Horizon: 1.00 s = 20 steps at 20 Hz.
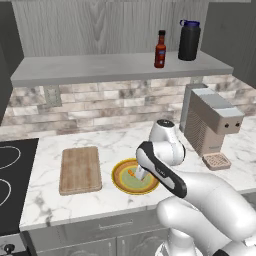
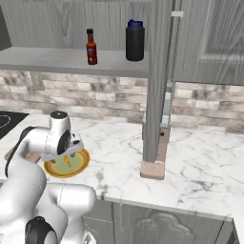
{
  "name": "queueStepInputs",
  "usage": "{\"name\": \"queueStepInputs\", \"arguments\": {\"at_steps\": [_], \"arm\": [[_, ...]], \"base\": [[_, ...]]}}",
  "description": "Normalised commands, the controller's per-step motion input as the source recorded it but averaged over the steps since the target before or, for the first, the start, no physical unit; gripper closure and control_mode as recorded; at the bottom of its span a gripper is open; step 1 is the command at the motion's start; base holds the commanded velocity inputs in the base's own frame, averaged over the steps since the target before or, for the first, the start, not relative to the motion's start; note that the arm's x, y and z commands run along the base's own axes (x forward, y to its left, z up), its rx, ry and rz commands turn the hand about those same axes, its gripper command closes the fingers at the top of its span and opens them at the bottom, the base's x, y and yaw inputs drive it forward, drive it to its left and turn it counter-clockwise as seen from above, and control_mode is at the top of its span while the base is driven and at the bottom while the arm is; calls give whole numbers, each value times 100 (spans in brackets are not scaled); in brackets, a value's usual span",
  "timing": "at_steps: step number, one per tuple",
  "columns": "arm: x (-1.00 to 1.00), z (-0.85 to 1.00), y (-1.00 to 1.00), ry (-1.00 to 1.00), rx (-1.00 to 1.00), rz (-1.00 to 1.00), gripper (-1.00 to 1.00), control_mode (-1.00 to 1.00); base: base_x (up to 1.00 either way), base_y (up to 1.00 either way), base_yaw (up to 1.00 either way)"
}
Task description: Pick the shrimp from the plate and place it on the cutting board. Then pick the condiment bottle from the cabinet and place it next to the cutting board.
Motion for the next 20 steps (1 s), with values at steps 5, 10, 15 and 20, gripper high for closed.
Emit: {"name": "queueStepInputs", "arguments": {"at_steps": [5, 10, 15, 20], "arm": [[8, -15, 16, 0, 0, 4, -100, -100], [12, -14, 12, 0, 0, 3, -100, -100], [17, -14, 2, 0, 0, 2, -100, -100], [23, -13, 0, 0, 0, 2, -100, -100]], "base": [[0, 0, 0], [0, 0, 0], [0, 0, 0], [0, 0, 0]]}}
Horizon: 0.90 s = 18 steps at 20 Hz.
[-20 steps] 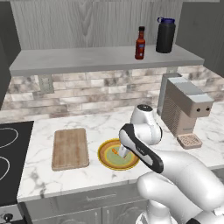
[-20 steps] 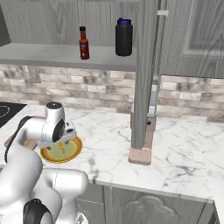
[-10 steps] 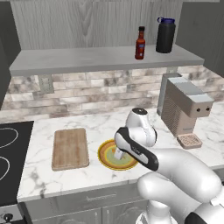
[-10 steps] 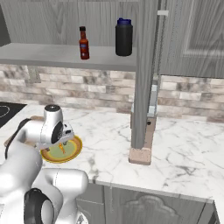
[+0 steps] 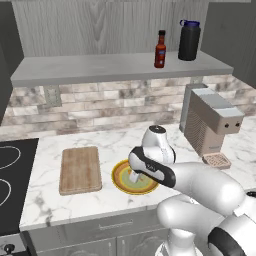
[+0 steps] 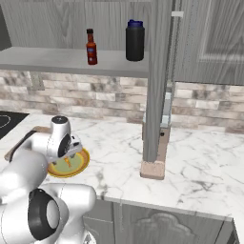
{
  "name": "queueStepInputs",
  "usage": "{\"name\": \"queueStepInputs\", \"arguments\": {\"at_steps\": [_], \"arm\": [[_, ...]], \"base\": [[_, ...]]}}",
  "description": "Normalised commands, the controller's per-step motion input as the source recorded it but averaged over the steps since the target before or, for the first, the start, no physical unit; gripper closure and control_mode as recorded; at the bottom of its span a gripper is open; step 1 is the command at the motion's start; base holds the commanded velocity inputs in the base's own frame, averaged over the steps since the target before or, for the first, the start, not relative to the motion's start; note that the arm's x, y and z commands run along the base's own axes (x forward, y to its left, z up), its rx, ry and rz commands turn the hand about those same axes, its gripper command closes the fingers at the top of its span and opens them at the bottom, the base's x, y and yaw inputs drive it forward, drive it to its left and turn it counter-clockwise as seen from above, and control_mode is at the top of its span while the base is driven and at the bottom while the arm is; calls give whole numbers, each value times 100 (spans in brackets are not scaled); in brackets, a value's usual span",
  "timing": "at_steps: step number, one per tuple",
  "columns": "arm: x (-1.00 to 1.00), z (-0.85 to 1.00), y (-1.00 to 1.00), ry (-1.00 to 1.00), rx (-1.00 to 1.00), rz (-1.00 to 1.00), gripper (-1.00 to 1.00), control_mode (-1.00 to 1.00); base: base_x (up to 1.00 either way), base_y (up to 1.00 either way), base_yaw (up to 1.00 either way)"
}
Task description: Pick the shrimp from the plate and place it on the cutting board. Then pick the condiment bottle from the cabinet and place it next to the cutting board.
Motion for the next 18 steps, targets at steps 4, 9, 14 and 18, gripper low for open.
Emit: {"name": "queueStepInputs", "arguments": {"at_steps": [4, 9, 14, 18], "arm": [[20, -11, 0, 0, 0, 1, -100, -100], [17, -10, 4, 0, 0, 0, -100, -100], [11, -13, 8, 0, 0, 0, -100, -100], [10, -16, 8, 0, 0, 0, -100, -100]], "base": [[0, 0, 0], [0, 0, 0], [0, 0, 0], [0, 0, 0]]}}
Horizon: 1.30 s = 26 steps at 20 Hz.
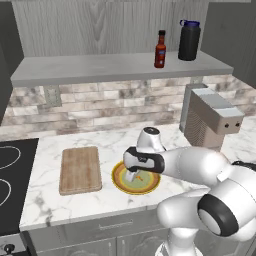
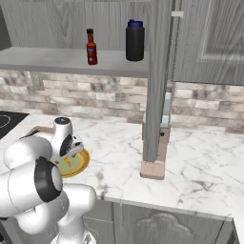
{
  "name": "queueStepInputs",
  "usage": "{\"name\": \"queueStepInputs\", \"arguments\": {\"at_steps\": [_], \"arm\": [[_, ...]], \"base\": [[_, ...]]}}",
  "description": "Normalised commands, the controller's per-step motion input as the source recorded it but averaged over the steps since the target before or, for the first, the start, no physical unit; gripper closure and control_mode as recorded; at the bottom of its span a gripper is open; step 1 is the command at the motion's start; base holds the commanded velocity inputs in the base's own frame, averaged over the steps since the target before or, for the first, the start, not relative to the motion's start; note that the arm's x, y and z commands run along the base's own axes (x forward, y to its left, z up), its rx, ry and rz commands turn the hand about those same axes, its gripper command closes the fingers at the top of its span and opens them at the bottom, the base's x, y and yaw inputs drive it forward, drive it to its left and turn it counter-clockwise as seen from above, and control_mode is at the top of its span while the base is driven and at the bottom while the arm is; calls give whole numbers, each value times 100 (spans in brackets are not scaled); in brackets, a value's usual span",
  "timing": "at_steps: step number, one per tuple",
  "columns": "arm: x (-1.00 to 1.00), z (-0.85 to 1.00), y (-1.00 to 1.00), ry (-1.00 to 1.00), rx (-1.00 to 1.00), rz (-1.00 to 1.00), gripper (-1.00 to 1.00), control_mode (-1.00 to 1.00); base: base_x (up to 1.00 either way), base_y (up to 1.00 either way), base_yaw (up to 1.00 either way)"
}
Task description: Pick the shrimp from the plate and place it on the cutting board. Then pick the condiment bottle from the cabinet and place it next to the cutting board.
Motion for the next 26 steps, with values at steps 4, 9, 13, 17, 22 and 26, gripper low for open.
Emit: {"name": "queueStepInputs", "arguments": {"at_steps": [4, 9, 13, 17, 22, 26], "arm": [[15, -16, 5, 0, 0, 0, -100, -100], [17, -14, 2, 0, 0, 0, -100, -100], [18, -12, 1, 0, 0, 0, -100, -100], [17, -13, 1, 0, 0, 0, -100, -100], [4, -22, 5, 0, 0, 0, -100, -100], [0, -25, 9, 0, 0, 0, -100, -100]], "base": [[0, 0, 0], [0, 0, 0], [0, 0, 0], [0, 0, 0], [0, 0, 0], [0, 0, 0]]}}
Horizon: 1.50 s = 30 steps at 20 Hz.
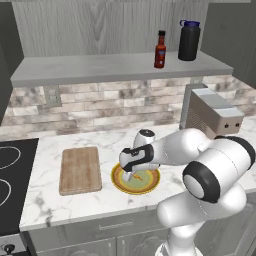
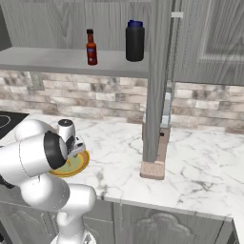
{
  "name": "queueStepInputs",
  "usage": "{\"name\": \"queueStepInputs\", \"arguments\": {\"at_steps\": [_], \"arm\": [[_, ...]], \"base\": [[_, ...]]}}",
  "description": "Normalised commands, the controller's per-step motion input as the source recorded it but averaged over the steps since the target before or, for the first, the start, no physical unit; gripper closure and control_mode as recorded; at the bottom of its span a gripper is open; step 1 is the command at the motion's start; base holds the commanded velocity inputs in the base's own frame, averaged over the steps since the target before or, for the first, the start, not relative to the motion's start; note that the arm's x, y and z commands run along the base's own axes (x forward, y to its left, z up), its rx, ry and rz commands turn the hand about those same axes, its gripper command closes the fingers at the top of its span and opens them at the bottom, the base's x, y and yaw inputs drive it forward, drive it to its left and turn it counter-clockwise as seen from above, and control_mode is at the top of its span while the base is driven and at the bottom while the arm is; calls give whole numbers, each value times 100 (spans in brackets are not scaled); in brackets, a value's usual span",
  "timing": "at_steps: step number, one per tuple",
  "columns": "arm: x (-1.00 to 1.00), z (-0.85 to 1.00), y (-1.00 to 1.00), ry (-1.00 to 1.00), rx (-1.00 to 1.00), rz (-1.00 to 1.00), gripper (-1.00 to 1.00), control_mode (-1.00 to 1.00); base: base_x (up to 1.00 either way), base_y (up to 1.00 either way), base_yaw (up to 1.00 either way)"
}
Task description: Pick the shrimp from the plate and place it on the cutting board. Then pick the condiment bottle from the cabinet and place it next to the cutting board.
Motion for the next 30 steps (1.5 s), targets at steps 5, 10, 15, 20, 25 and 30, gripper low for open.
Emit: {"name": "queueStepInputs", "arguments": {"at_steps": [5, 10, 15, 20, 25, 30], "arm": [[0, -21, 9, 0, 0, 0, 100, -100], [0, -11, 3, 0, 0, 0, 100, -100], [0, -9, 0, 0, 0, 0, 100, -100], [0, -25, 0, 0, 0, 0, 100, -100], [0, -10, 0, 0, 0, 0, 100, -100], [0, 0, 0, 0, 0, 0, 100, -100]], "base": [[0, 0, 0], [0, 0, 0], [0, 0, 0], [0, 0, 0], [0, 0, 0], [0, 0, 0]]}}
